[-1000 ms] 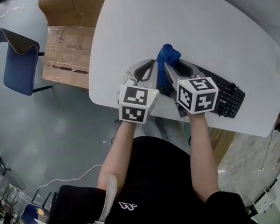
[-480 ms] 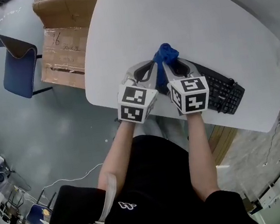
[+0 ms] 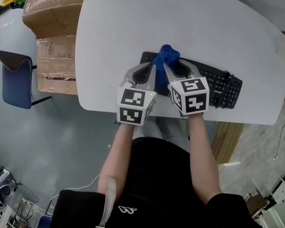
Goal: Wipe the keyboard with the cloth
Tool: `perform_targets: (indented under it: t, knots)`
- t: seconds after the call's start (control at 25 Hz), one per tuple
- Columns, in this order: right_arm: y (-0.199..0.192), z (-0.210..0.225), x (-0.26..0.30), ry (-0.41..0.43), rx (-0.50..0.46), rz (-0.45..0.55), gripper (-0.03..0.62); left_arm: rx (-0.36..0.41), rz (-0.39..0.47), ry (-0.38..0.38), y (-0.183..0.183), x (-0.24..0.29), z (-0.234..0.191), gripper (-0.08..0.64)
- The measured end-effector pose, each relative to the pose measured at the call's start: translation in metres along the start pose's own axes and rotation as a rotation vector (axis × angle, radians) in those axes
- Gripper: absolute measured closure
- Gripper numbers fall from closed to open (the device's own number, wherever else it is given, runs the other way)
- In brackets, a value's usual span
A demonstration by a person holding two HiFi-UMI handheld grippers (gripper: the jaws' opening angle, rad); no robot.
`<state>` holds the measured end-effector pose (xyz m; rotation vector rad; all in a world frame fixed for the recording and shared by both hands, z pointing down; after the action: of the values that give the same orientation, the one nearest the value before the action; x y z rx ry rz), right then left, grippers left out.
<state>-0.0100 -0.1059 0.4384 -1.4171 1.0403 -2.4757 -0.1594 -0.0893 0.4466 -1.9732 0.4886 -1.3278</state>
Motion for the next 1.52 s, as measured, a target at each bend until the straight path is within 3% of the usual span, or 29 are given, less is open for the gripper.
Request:
perform_targets:
  t: [0.28, 0.68, 1.52]
  knots:
    - [-0.012, 0.017, -0.016, -0.023, 0.032, 0.006, 0.491, 0.01, 0.013, -0.019, 0.008, 0.005, 0.018, 0.561]
    - [-0.029, 0.04, -0.038, -0.035, 0.067, 0.018, 0.491, 0.064, -0.052, -0.029, -0.003, 0.017, 0.044, 0.561]
    - [-0.066, 0.092, -0.095, -0.074, 0.129, 0.054, 0.491, 0.135, -0.073, -0.077, -0.005, 0.038, 0.121, 0.561]
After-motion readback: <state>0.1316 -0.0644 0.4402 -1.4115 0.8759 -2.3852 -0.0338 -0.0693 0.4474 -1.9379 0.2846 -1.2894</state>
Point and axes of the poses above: the fingertips, and each gripper's own axes: x forward along the fingers, z to its right, y out of its top, the point moved 10 cm from there along -x, backward along the fingers, and after that the axes turned 12 degrees about y, right-handed, at the moved point
